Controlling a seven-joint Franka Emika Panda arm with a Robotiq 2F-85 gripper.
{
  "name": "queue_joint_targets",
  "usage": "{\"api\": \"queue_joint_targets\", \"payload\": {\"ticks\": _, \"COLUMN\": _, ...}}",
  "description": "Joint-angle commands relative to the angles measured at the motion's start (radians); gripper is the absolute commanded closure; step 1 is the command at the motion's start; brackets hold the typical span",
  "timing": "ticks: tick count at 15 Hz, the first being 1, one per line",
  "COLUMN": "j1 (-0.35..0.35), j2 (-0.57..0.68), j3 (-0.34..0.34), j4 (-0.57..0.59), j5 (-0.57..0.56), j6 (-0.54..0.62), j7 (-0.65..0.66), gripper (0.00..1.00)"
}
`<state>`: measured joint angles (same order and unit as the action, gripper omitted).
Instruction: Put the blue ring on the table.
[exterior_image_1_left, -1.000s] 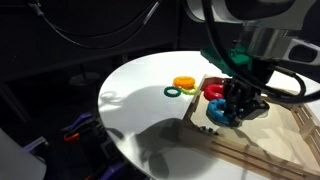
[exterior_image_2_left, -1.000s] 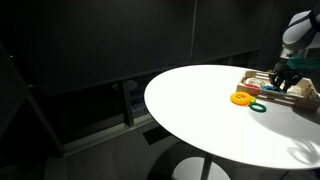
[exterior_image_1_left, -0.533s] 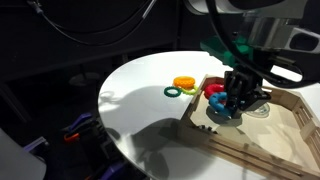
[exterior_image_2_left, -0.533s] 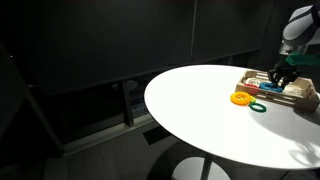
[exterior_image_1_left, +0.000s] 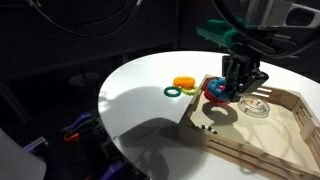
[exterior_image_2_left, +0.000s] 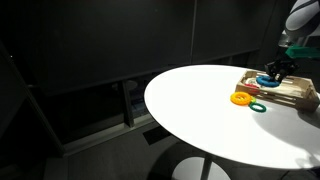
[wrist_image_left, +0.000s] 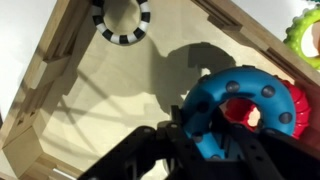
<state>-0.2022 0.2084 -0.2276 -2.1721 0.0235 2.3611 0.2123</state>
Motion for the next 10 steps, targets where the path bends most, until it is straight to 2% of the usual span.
{"api": "queue_joint_targets", "payload": {"ticks": 1, "j1": 0.013, "j2": -0.066, "j3": 0.014, "j4": -0.045, "j5": 0.008, "j6": -0.010, "j7": -0.019, "gripper": 0.89}}
{"api": "queue_joint_targets", "payload": {"ticks": 10, "j1": 0.067, "j2": -0.130, "j3": 0.071, "j4": -0.131, "j5": 0.009, "j6": 0.007, "j7": -0.038, "gripper": 0.89}}
